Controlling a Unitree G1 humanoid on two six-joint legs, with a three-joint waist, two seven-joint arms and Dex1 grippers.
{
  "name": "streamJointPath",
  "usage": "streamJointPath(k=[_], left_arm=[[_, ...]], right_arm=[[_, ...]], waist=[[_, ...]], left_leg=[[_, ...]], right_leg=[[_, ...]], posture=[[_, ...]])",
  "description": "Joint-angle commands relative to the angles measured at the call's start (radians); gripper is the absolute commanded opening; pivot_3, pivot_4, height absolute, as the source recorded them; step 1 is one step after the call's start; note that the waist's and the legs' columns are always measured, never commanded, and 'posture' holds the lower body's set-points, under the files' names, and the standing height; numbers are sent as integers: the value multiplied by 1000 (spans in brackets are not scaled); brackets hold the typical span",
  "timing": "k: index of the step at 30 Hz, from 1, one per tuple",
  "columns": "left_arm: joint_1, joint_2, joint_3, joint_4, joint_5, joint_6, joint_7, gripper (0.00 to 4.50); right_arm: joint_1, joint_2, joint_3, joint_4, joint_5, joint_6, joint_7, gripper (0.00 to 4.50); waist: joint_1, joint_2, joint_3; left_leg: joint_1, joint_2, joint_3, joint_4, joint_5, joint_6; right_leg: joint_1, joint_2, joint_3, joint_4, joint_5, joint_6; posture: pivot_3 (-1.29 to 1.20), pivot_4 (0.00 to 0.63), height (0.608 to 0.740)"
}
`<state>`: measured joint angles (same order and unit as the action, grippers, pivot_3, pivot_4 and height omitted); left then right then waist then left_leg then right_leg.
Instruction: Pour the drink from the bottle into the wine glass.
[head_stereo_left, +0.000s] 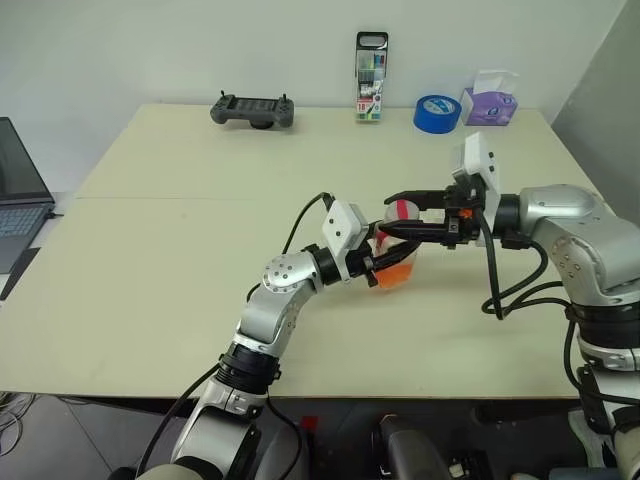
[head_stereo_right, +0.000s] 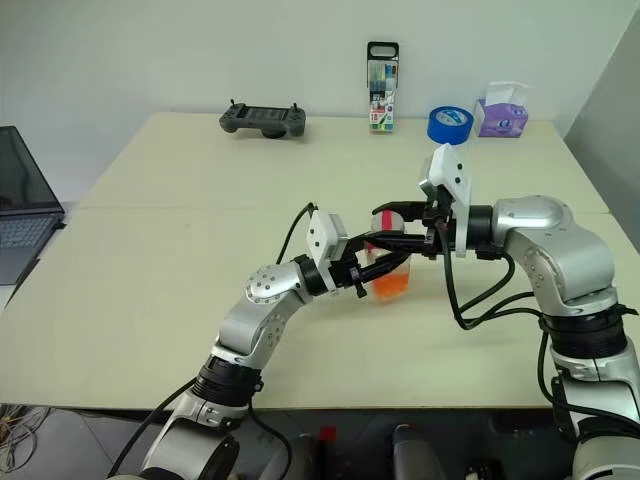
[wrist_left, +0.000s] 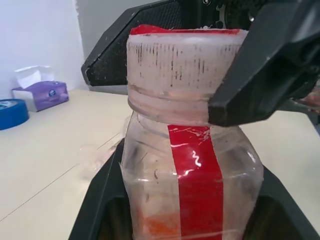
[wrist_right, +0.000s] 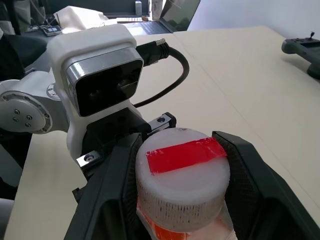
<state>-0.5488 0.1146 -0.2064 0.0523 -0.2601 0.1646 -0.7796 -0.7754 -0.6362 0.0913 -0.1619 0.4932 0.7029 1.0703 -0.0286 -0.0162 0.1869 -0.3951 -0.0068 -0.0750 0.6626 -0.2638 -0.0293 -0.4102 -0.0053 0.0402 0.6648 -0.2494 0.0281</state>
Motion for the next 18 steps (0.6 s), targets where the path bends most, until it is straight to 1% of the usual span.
streamJointPath(k=[1, 2, 4, 5, 8, 11, 15, 18], left_arm=[[-35, -24, -6, -15, 8, -18, 24, 1786], [-37, -24, -6, -13, 8, -19, 24, 1786], [-42, -26, -6, -4, 8, -24, 19, 1785], [-44, -27, -6, -1, 8, -25, 17, 1781], [-46, -30, -8, 7, 8, -28, 12, 1778], [-50, -35, -9, 17, 5, -30, 7, 1778], [-53, -42, -14, 30, 2, -32, -3, 1778], [-61, -47, -15, 40, 1, -34, -9, 1778]], right_arm=[[-50, 35, 26, -48, 75, 12, 69, 1940], [-52, 35, 20, -48, 77, 18, 66, 1940], [-47, 28, 9, -64, 64, 24, 42, 2680], [-43, 27, 3, -74, 57, 25, 29, 2961], [-19, 42, -25, -119, 25, 18, -54, 4004], [20, 64, -52, -193, 13, 50, -171, 4011], [60, 104, -53, -278, -41, 67, -334, 4011], [81, 118, -52, -324, -60, 103, -419, 4011]], waist=[[1, 0, 0], [1, 0, 0], [2, 0, 0], [2, 0, 0], [3, 0, 0], [3, 0, 0], [2, 0, 0], [2, 0, 0]], left_leg=[[0, -1, -1, 0, 0, 0], [0, -2, -1, 0, 0, 0], [-1, -3, -1, 0, 0, 0], [-1, -3, -1, 0, 0, 0], [-1, -3, -2, 0, 0, 0], [-1, -2, -3, 0, 0, 0], [-1, -2, -3, 0, 0, 0], [-1, -2, -3, 0, 0, 0]], right_leg=[[0, -1, 0, 0, 0, 0], [0, -2, 1, -1, 0, 0], [0, -4, 1, -1, 0, 0], [0, -4, 1, -1, 0, 0], [0, -4, 0, -1, 0, 0], [0, -4, -1, -1, 0, 0], [-1, -4, -1, 0, 0, 0], [-1, -3, -1, 0, 0, 0]], posture=[[0, 150, 740], [0, 150, 740], [0, 150, 740], [0, 150, 740], [0, 150, 740], [0, 150, 740], [0, 150, 740], [0, 150, 740]])
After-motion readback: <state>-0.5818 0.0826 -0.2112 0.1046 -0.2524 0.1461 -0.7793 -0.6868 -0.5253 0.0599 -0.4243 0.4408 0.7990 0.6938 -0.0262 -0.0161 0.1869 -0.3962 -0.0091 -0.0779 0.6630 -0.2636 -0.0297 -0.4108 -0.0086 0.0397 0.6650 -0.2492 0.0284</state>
